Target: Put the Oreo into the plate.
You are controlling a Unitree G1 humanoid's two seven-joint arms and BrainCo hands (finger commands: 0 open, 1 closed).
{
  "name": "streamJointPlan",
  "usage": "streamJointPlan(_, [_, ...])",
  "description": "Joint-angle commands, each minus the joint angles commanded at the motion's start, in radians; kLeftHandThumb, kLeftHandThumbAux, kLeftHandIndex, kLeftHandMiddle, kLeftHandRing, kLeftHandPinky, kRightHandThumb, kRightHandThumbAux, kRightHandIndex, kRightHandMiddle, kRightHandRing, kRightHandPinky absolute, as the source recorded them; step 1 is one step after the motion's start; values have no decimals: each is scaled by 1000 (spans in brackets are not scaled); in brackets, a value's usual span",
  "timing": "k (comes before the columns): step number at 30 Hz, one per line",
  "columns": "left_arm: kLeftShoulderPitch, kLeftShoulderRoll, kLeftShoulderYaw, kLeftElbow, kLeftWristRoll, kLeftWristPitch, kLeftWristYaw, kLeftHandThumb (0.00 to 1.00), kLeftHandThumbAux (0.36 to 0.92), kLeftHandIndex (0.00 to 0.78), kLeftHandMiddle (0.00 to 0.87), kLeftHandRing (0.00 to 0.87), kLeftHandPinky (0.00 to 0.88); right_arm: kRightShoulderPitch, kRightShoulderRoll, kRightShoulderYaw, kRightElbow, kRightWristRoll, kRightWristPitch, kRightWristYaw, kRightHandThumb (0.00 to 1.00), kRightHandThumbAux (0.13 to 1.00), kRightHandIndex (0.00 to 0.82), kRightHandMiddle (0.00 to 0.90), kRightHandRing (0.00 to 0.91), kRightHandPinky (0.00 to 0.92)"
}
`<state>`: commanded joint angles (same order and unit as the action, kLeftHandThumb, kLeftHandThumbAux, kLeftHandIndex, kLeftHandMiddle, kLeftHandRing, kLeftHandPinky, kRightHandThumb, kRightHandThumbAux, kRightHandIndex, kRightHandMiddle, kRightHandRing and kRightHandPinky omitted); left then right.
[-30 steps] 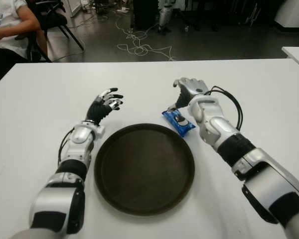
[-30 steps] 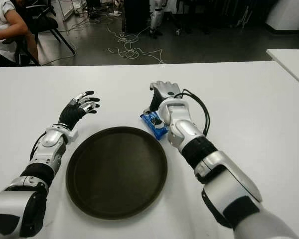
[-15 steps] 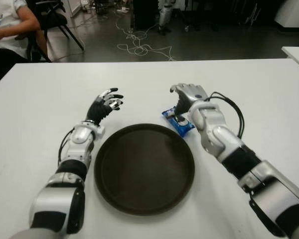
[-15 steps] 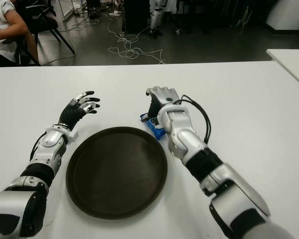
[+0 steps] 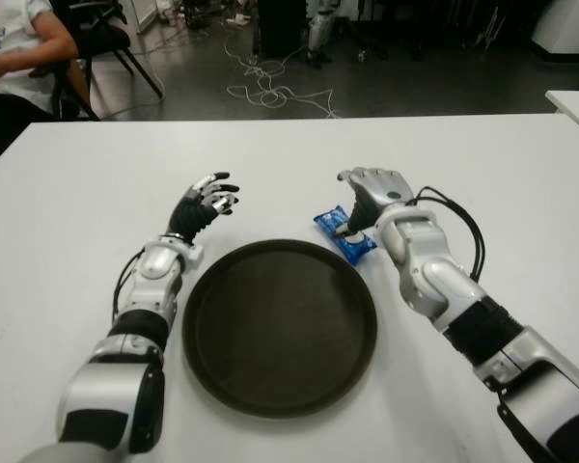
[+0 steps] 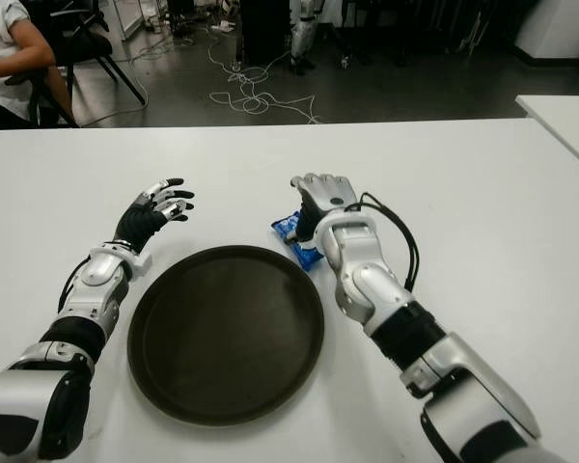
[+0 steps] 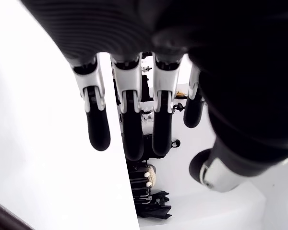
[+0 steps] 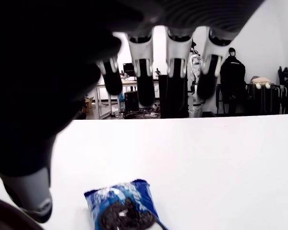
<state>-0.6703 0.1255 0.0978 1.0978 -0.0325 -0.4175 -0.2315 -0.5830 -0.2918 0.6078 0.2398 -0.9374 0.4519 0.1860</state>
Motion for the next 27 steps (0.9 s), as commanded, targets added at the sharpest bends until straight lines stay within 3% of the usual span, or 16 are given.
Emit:
streamJointPlan(11, [0, 1, 0, 1, 5, -3, 0, 61, 674, 195, 300, 301, 330, 32, -13, -13, 7, -6, -56, -50, 0, 761, 4, 5, 14, 41])
streamJointPlan(27, [4, 0, -3, -7, 11, 2, 1, 51, 680, 192, 298, 293, 323, 39, -7, -48, 93, 11, -118, -133, 0, 760, 0, 0, 0, 0])
